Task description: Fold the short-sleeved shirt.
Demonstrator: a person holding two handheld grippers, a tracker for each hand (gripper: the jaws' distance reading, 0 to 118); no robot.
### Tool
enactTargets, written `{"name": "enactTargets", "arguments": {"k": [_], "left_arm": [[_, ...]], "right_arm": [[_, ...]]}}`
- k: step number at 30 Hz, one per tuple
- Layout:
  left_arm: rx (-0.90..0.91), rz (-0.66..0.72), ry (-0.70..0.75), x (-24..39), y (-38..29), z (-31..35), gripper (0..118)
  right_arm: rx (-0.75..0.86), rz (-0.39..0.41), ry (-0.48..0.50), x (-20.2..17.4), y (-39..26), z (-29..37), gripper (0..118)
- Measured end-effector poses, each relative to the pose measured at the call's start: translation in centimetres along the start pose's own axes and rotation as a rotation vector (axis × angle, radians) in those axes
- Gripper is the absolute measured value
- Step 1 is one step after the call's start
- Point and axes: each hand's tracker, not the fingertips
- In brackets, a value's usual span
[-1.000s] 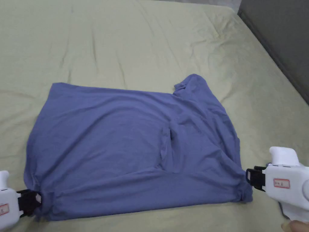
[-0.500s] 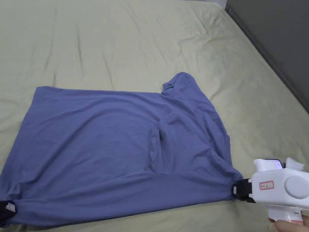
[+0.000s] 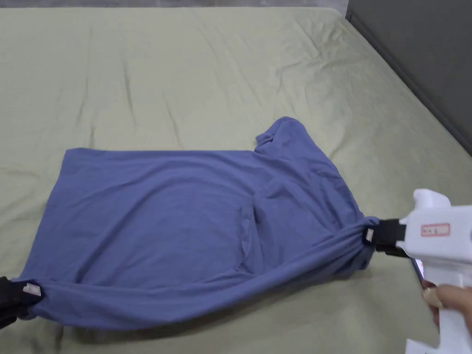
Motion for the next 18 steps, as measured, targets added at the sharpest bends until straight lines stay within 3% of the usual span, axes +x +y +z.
{"name": "enactTargets", "arguments": {"k": [3,5,12,15,18], "left_arm": [[0.02,0.018,-0.02,0.8,3.8,-1.8,8],[0.028,0.102,-0.042,1.2,6.2,-3.7,8],[0.002,0.13,0.004,4.3,11.7,-11.9,8],[-0.04,0.086,0.098,3.7,13.3,-16.1,8],[-0.056,-0.06,0.168,4.2,12.5,-18.2,8]], "right_arm": [[0.011,0.056,-0.055,-1.6,4.2,-3.6,10],[0.01,0.084,-0.102,-2.7,6.6,-6.2,10],[-0.041,0.085,-0.194,-3.7,9.7,-14.4,10],[-0.073,0.087,-0.237,-3.0,9.6,-17.1,10],[-0.089,0.106,-0.263,-2.9,8.4,-18.1,9]]}}
